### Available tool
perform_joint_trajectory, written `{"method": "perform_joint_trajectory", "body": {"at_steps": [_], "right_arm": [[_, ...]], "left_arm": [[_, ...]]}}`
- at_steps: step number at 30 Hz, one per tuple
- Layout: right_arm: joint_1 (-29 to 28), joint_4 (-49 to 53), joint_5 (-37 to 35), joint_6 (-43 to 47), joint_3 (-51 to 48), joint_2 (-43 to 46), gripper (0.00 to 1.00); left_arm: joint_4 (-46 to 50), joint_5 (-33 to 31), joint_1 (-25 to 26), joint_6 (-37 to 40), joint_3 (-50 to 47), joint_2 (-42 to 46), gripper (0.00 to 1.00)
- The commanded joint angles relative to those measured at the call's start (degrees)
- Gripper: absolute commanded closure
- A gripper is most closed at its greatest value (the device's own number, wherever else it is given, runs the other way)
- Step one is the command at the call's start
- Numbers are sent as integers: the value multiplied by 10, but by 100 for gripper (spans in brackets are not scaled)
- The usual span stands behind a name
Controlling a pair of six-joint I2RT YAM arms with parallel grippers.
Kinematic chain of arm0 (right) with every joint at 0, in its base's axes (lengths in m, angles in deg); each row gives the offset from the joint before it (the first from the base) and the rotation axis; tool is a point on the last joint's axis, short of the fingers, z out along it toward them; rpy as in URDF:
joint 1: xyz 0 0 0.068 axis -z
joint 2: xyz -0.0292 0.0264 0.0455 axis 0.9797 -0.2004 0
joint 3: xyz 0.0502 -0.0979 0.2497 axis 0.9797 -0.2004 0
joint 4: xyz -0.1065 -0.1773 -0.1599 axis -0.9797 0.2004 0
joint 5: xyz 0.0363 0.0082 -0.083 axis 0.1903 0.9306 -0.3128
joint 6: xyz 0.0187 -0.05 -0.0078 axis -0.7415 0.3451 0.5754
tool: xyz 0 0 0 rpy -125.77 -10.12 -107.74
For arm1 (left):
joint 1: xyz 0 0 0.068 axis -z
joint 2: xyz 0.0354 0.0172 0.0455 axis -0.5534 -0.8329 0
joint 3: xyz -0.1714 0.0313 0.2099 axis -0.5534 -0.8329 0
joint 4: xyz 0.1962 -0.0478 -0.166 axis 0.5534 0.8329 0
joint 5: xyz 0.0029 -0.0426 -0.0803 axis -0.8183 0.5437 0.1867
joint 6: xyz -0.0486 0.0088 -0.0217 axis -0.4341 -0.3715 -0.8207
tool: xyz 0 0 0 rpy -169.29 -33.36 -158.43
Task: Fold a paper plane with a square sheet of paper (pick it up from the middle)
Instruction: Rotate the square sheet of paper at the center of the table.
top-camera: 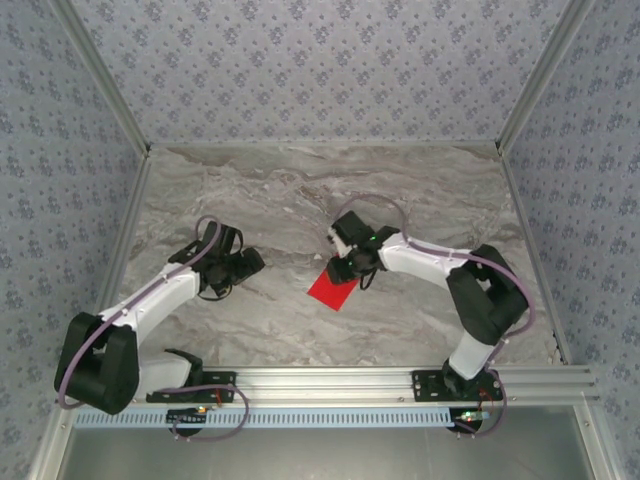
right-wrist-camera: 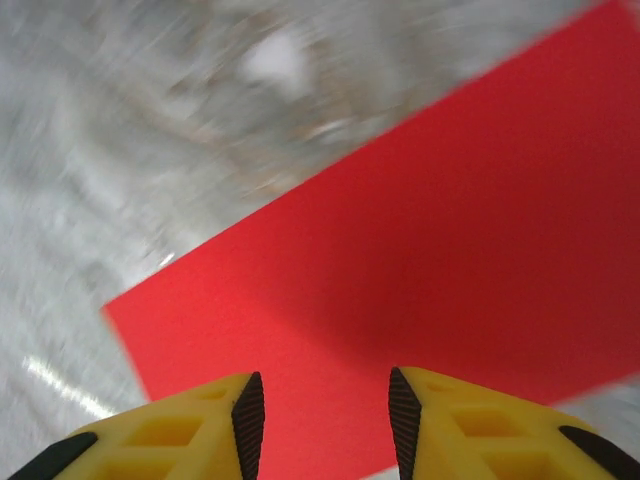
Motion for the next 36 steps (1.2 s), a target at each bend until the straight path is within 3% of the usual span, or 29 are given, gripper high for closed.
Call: {"method": "perform_joint_trajectory", "body": {"at_steps": [1,12,20,26,36], "right_arm": [[32,-27,-43,-109,-22,-2,55],[72,-25,-33,-117,25,-86,57],[70,-57,64,-1,74,-160,65],[76,-68,84,23,80,-145,65],[77,-54,86,-16,98,-113,66]], "left_arm": [[-9,40,13,22,24,-9,14],[-42,69,83,3,41,-55,15],[-90,110,122,-19,42,-93,16],[-145,153,141,-51,28,-106,20],[-214,207,171,-103,25,-148,30]]}}
